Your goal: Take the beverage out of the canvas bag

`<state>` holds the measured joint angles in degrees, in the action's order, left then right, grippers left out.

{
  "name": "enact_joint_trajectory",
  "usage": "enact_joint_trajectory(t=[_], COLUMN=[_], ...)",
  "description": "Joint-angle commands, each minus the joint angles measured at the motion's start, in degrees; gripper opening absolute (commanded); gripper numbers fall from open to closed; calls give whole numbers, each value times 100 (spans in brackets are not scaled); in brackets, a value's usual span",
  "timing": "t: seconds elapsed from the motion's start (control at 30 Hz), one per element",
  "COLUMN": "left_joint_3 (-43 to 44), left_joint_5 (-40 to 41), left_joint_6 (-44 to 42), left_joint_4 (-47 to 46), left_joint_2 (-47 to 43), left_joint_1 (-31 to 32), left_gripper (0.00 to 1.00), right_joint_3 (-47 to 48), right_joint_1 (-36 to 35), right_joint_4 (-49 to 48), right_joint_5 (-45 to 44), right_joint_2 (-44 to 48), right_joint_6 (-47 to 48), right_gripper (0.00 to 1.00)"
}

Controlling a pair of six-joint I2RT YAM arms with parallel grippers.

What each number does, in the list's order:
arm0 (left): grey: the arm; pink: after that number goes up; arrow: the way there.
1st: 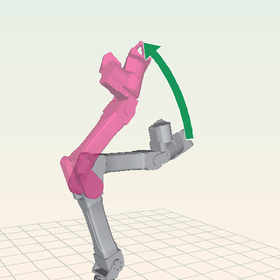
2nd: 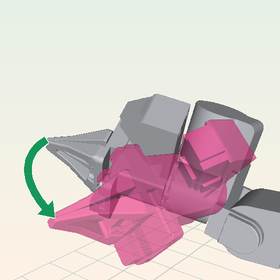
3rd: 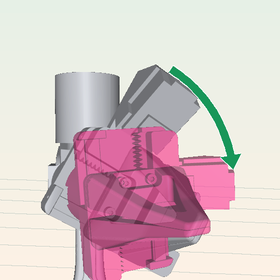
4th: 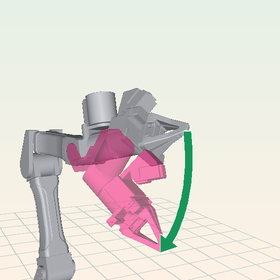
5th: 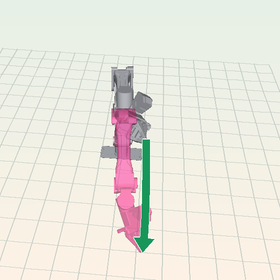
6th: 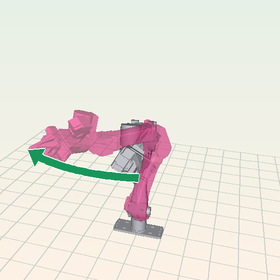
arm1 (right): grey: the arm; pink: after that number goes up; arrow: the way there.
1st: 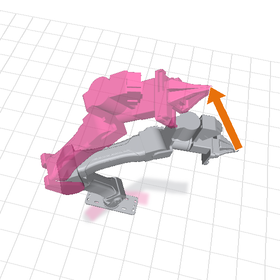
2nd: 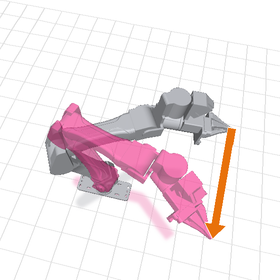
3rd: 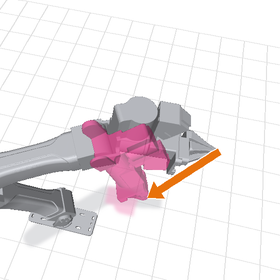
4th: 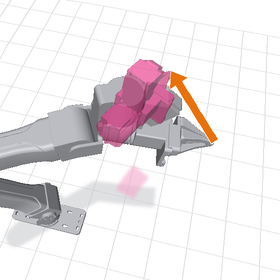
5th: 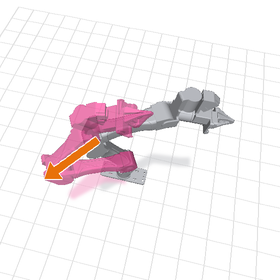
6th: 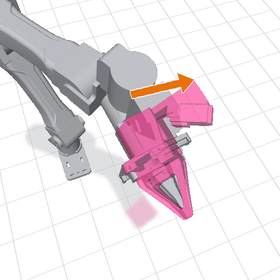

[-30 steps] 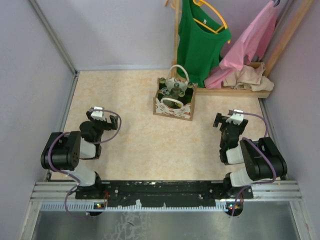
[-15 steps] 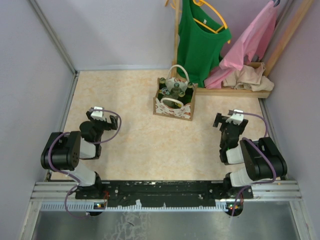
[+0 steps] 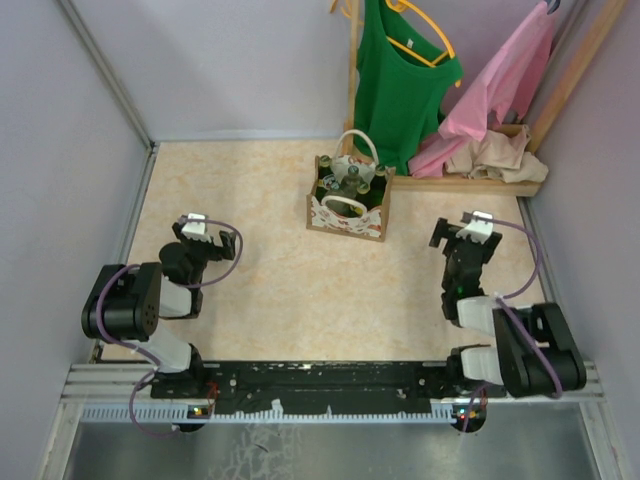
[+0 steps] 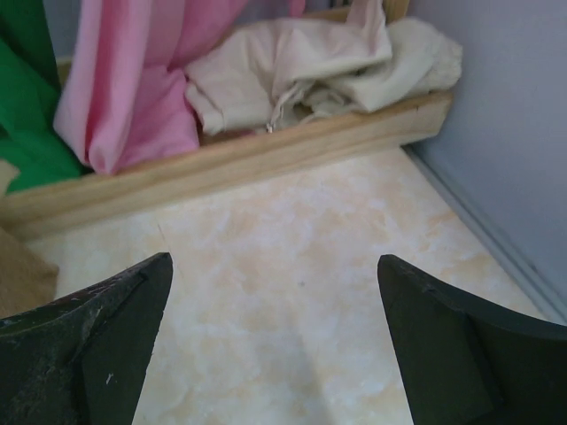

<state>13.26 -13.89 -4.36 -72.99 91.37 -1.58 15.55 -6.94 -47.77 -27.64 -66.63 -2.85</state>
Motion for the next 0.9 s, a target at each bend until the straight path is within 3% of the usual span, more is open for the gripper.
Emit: enact_joint_trajectory(t=[0.0, 0.2, 0.33, 0.4, 0.53, 0.6, 0.87], left_joint_3=[63, 63, 63, 61, 63, 63, 59], left_joint_5=[13, 10, 8, 15, 2, 9, 13], left_joint_6=[-28, -27, -25, -28, -30, -29, -24], left_joint_4=[-57, -57, -57, -57, -57, -56, -57], left_joint_2=[3, 3, 5, -1, 3, 3, 5], left_joint_1=[39, 37, 41, 35, 33, 32, 35], left_gripper=[100, 100, 100, 100, 100, 100, 100], right_joint_3=[1186, 2942, 3621, 3931, 4400, 4465, 4823], right_joint_1=[17, -30, -611, -939, -1295, -1464, -2085], right_joint_4=[1948, 3889, 4028, 4082, 4274, 4244, 4279], right_joint_5=[-498, 177, 139, -1, 320, 376, 532], right_joint_2=[620, 295, -114, -422, -840, -952, -1393], right_joint_6=[-251, -814, -585, -396, -395, -380, -283], right_gripper=[99, 99, 92, 84, 53, 45, 61])
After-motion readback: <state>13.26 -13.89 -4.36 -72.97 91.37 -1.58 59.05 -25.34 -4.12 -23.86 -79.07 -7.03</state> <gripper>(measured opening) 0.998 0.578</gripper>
